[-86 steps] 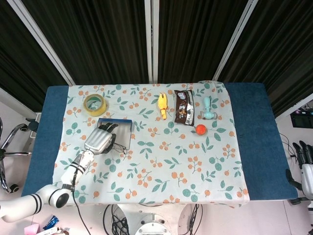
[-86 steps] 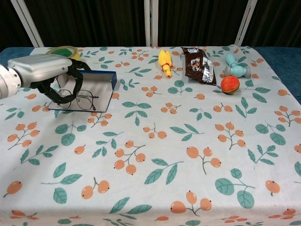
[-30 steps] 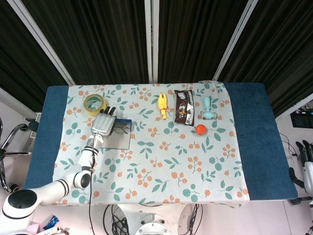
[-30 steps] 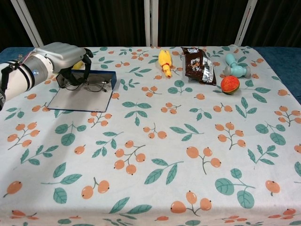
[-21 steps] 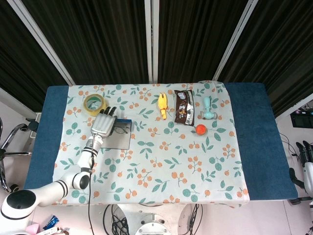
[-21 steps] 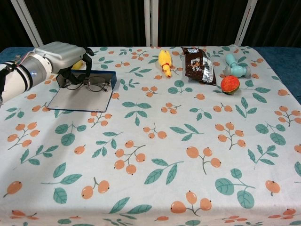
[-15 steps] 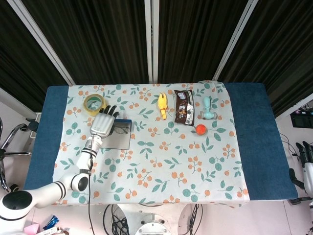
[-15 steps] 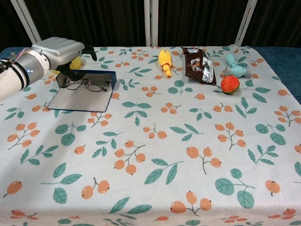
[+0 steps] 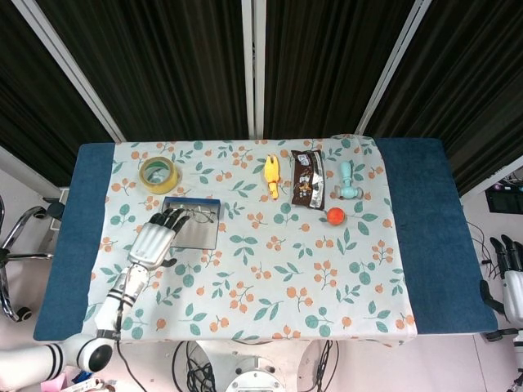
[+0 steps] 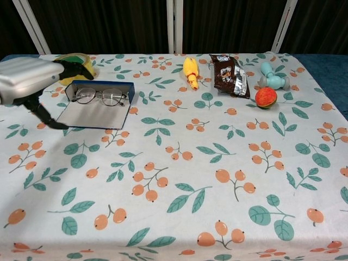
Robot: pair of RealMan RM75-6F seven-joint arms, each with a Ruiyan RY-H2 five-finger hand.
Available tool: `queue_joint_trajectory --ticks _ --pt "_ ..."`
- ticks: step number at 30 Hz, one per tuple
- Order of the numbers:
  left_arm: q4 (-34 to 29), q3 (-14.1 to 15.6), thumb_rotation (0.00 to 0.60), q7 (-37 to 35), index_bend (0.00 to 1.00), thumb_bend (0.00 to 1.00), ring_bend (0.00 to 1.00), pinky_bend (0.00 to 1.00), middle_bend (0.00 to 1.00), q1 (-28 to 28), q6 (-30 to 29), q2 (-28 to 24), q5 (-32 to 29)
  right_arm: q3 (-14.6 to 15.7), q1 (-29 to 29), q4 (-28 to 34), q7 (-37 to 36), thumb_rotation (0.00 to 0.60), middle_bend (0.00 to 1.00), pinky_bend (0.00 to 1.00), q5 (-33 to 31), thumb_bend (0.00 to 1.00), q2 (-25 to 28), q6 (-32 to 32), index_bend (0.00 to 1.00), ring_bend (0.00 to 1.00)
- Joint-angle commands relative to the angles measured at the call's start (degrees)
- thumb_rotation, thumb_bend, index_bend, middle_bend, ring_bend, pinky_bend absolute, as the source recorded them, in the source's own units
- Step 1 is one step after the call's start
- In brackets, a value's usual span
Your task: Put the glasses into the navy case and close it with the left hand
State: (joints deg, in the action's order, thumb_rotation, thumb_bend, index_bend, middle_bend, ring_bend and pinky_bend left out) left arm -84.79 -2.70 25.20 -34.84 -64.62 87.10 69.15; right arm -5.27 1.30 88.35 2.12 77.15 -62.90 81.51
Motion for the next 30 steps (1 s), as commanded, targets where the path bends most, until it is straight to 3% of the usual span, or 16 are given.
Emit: queue_joint_trajectory --ticks 1,9,30 --pt "1.33 1.16 0.600 -1.70 0.07 0.04 0.08 0.21 0.06 1.18 0.52 0.82 0.58 -0.08 -0.25 0.04 -0.33 0.600 0.00 0.00 0.82 0.35 -0.20 1.23 0.00 0.00" --pt "8.78 0.35 0.600 -4.61 0.06 0.03 0.08 0.21 0.06 2.70 -2.54 5.87 3.66 0.14 -0.93 0.56 -0.11 0.600 0.00 0.00 1.46 0.35 0.47 2.56 0.00 0.00" --pt "18.84 -2.63 0.600 -5.13 0.06 0.03 0.08 0.21 0.06 1.04 2.10 13.02 3.05 0.15 -0.28 1.42 1.43 0.600 0.00 0.00 0.51 0.35 0.59 0.96 0.00 0.00"
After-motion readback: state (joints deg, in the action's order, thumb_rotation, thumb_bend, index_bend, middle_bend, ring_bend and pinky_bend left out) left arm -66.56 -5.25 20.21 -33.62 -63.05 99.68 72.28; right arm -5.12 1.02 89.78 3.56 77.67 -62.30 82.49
